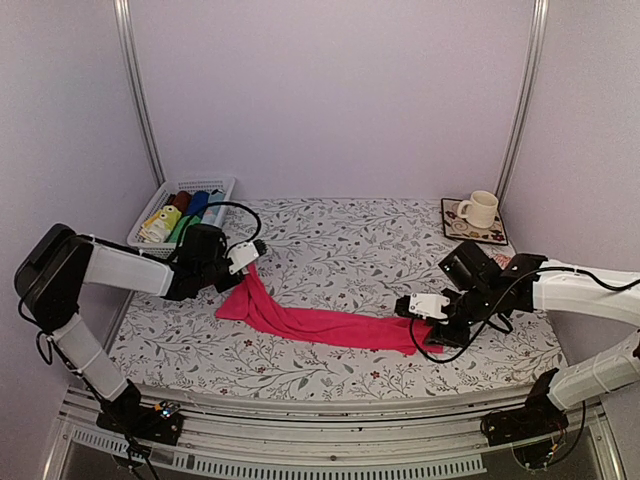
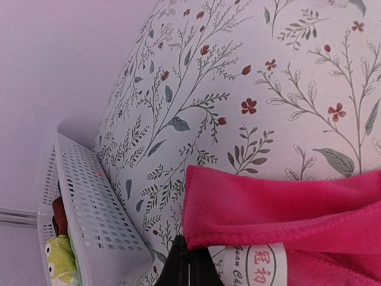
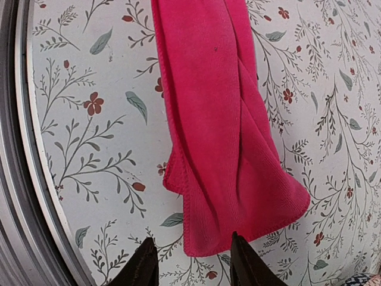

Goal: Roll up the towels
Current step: Flatten out the towel at the center of the board.

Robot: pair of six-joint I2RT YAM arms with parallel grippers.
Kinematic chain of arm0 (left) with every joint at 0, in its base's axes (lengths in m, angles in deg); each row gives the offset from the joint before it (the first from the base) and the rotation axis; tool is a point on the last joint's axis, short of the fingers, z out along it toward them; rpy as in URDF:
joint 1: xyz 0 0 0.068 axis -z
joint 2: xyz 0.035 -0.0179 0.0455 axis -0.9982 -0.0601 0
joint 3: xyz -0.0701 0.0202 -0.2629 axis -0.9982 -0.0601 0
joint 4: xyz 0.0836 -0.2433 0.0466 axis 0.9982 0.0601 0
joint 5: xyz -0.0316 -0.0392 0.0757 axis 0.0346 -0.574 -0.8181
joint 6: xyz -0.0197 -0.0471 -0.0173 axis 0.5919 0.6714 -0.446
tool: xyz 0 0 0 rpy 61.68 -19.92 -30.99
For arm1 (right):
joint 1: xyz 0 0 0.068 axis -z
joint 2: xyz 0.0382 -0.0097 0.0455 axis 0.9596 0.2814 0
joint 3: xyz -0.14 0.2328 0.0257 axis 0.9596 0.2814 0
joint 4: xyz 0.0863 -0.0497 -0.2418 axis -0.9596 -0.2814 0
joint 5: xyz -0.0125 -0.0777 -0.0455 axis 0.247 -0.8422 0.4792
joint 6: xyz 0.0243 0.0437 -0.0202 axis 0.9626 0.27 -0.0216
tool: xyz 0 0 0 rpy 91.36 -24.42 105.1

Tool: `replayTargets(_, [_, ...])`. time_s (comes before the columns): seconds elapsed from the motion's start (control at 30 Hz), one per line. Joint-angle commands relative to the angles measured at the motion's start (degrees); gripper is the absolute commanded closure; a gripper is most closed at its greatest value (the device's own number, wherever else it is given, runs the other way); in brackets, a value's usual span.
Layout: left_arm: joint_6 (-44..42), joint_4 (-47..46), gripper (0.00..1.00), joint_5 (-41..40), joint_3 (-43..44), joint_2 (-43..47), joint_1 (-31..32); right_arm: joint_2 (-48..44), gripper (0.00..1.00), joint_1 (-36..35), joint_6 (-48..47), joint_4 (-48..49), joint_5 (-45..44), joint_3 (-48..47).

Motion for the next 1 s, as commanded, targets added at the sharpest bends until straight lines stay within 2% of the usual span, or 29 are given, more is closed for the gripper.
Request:
replayTargets(0.0, [3.32,3.86,1.00,1.35,1.03,2.81,0.49,-0.72,0.59,-1.46,-0.40,-2.55,-1.64,1.39])
replayTargets(0.27, [4.73,9.21,1.00,1.24,4.73,2.18,0.49,-0.15,0.60,-3.38,0.05,-2.91,-5.59,4.52])
replayTargets(0.57, [8.80,14.88,1.00,-0.05,10.53,1.23,0.40,1.90,0.64,-4.04,0.49,2.26,-13.72,7.60])
replayTargets(0.8, [9.85,15.73,1.00,-0.39,11.07,1.65,0.48,6.35,0.71,-4.84,2.23,6.24,-17.04,6.87])
replayTargets(0.97, [9.87,15.84,1.00,-0.69,11.08,1.67,0.45,8.00,0.70,-6.49,3.08,6.96,-17.30,6.77])
